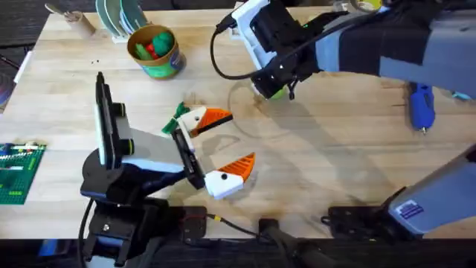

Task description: Pick up the gripper from the table and insert it into the empty holder that is missing its gripper. Then pick up a screw, insert it into the mounting hole, and use the screwdriver to tighten it. Finally, clean up the table by picking up the vegetable and placing it into the bucket.

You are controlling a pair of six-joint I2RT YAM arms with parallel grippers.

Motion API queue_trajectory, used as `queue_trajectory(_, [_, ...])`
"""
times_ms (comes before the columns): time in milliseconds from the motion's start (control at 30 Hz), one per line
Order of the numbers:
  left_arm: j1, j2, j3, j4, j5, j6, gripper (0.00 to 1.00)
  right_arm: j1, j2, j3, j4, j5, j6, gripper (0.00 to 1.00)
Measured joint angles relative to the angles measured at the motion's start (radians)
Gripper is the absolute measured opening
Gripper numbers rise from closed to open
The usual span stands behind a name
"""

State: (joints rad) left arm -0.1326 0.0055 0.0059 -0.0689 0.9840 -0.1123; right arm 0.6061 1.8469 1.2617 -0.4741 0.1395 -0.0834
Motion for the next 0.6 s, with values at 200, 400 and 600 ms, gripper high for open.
queue_trajectory(200, [0.0, 0.0, 0.0, 0.0, 0.0, 0.0, 0.993, 0.003, 0.0, 0.0, -0.012, 0.039, 0.0, 0.008])
queue_trajectory(400, [0.0, 0.0, 0.0, 0.0, 0.0, 0.0, 0.993, 0.003, -0.01, 0.002, -0.031, 0.049, 0.0, 0.008])
queue_trajectory(600, [0.0, 0.0, 0.0, 0.0, 0.0, 0.0, 0.993, 0.003, -0.07, 0.039, -0.108, 0.054, 0.0, 0.007])
